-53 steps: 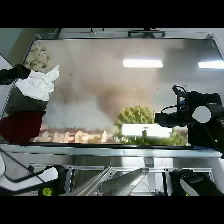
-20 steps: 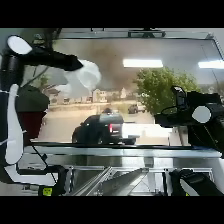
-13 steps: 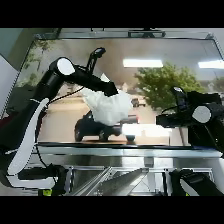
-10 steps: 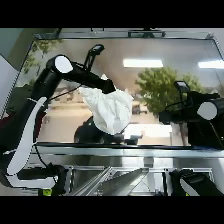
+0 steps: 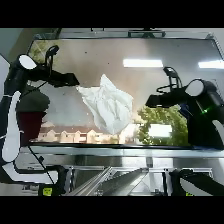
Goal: Fold the shirts.
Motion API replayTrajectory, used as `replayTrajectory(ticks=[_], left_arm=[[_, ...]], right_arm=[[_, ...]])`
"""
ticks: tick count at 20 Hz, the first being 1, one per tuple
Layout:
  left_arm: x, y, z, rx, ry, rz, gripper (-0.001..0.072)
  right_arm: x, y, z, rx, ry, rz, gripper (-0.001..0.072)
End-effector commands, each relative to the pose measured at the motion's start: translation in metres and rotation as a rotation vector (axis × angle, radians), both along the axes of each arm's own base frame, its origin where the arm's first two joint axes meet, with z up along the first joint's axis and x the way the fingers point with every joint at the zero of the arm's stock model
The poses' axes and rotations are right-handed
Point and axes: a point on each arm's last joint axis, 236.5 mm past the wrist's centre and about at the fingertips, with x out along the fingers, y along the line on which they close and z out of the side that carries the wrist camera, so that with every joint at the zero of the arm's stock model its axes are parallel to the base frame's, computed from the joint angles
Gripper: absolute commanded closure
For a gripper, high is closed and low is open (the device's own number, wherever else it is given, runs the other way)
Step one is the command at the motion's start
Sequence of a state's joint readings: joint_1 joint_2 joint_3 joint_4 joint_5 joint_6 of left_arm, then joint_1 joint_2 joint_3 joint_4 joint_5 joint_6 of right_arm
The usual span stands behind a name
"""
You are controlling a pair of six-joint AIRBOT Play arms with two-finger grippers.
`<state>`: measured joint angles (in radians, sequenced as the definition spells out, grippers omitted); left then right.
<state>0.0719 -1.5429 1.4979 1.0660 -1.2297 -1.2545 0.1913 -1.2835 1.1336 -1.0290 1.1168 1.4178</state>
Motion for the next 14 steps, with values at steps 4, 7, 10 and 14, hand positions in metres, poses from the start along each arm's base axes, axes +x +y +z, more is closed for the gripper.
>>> replayTrajectory(ticks=[4, 7, 10, 14], left_arm=[[0.045, 0.011, -0.079, -0.259, 0.016, 0.116, -0.0008], [0.049, -0.005, -0.109, -0.299, 0.083, 0.078, -0.0007], [0.055, -0.029, -0.116, -0.319, 0.119, -0.015, 0.0010], [0.056, -0.052, -0.118, -0.327, 0.153, -0.109, 0.0146]], right_arm=[[0.057, 0.090, -0.039, 0.314, -0.028, 0.085, 0.0179], [0.073, 0.096, -0.070, 0.314, 0.042, 0.056, 0.0188], [0.077, 0.098, -0.091, 0.308, 0.081, 0.044, 0.0190], [0.076, 0.097, -0.097, 0.303, 0.093, 0.042, 0.0190]])
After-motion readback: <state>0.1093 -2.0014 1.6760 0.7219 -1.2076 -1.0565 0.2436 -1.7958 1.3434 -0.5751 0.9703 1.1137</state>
